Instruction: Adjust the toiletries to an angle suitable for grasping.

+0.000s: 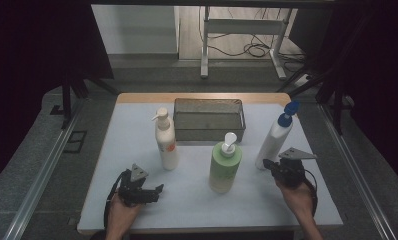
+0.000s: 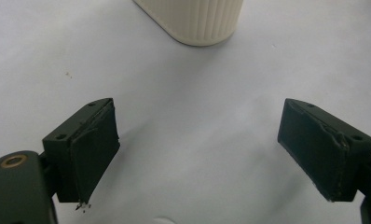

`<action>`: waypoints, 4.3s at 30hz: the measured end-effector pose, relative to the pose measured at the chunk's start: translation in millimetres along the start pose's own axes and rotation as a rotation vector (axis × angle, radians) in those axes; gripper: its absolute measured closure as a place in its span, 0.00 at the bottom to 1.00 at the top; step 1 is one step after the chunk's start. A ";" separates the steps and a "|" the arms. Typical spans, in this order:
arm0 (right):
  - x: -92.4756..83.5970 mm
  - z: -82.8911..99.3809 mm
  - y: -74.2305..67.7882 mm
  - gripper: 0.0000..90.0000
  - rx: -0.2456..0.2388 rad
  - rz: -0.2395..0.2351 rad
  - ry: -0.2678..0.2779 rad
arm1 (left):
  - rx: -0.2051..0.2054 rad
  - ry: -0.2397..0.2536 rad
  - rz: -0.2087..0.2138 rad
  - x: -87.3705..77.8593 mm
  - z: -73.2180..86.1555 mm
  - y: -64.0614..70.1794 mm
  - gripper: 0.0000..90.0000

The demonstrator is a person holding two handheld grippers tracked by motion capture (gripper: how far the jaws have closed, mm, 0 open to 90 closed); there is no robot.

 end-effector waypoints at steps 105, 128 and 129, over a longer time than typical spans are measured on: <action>-70.0 3.0 33.1 0.56 0.011 0.102 0.014 | 0.010 -0.016 -0.009 2.1 1.4 0.5 0.13; -65.8 -33.4 52.1 0.29 0.056 0.113 0.035 | 0.009 -0.016 -0.009 1.9 1.6 -0.6 0.13; -65.8 -33.4 52.1 0.29 0.056 0.113 0.035 | 0.009 -0.016 -0.009 1.9 1.6 -0.6 0.13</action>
Point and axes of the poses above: each handheld gripper's, and its own axes: x roughly forward along the jaws, z roughly out of its underside, y roughly to its right, the point moved 4 cm from there along x, roughly forward along the jaws, and after that the axes turned 2 degrees about x, right-handed, at the moved point
